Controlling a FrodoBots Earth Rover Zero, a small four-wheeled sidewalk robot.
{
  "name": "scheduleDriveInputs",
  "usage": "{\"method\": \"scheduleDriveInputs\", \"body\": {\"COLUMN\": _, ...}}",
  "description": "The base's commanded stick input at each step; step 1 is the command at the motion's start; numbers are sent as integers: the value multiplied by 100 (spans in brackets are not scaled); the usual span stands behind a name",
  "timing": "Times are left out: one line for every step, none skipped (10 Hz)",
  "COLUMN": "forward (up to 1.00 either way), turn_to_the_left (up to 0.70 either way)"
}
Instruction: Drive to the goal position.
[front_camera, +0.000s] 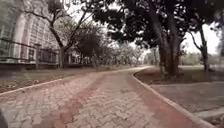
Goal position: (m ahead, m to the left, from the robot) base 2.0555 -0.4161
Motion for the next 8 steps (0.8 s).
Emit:
{"method": "scheduleDriveInputs", "body": {"forward": 70, "turn_to_the_left": 0}}
{"method": "scheduleDriveInputs", "body": {"forward": 70, "turn_to_the_left": 0}}
{"method": "scheduleDriveInputs", "body": {"forward": 70, "turn_to_the_left": 0}}
{"method": "scheduleDriveInputs", "body": {"forward": 70, "turn_to_the_left": 0}}
{"method": "scheduleDriveInputs", "body": {"forward": 70, "turn_to_the_left": 0}}
{"method": "scheduleDriveInputs", "body": {"forward": 70, "turn_to_the_left": 0}}
{"method": "scheduleDriveInputs", "body": {"forward": 70, "turn_to_the_left": 0}}
{"method": "scheduleDriveInputs", "body": {"forward": 70, "turn_to_the_left": 0}}
